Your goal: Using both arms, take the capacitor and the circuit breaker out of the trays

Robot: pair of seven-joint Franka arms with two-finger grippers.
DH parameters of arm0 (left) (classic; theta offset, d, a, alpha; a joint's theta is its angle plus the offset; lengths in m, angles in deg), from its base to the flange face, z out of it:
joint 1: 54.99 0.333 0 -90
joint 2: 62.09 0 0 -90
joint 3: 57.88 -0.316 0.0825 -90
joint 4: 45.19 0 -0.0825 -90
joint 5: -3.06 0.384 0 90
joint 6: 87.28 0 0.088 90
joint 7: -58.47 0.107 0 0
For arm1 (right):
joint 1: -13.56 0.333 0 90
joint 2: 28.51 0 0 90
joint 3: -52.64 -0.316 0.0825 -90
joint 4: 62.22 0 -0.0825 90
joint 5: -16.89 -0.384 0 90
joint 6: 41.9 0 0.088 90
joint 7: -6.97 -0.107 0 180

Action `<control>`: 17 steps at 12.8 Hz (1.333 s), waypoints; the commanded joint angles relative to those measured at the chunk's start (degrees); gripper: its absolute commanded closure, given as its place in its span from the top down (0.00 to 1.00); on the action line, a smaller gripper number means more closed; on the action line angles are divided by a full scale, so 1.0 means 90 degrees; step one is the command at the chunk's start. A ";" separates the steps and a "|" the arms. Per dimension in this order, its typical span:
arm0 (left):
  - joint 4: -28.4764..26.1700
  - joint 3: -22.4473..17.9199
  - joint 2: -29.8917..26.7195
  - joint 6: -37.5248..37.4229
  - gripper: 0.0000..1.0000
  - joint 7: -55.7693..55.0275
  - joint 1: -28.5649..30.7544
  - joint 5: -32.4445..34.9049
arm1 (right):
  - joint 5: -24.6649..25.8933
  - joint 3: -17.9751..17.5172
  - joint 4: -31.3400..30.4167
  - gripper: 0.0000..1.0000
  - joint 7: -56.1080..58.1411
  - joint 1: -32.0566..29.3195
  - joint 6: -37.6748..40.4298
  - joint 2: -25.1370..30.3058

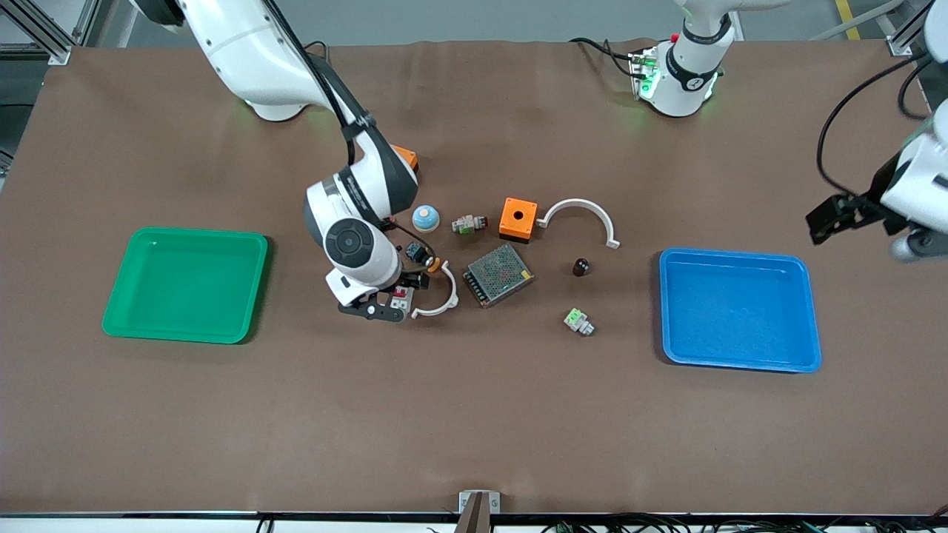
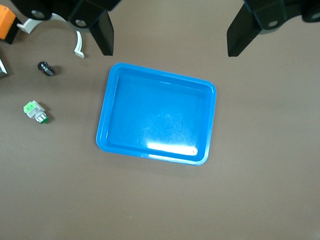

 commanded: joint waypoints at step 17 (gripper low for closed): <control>-0.1140 -0.0327 -0.1237 -0.0326 1.00 0.0392 -0.0226 -0.0802 | 0.0492 -0.0032 -0.1316 1.00 0.4288 -0.3882 0.2843 0.4332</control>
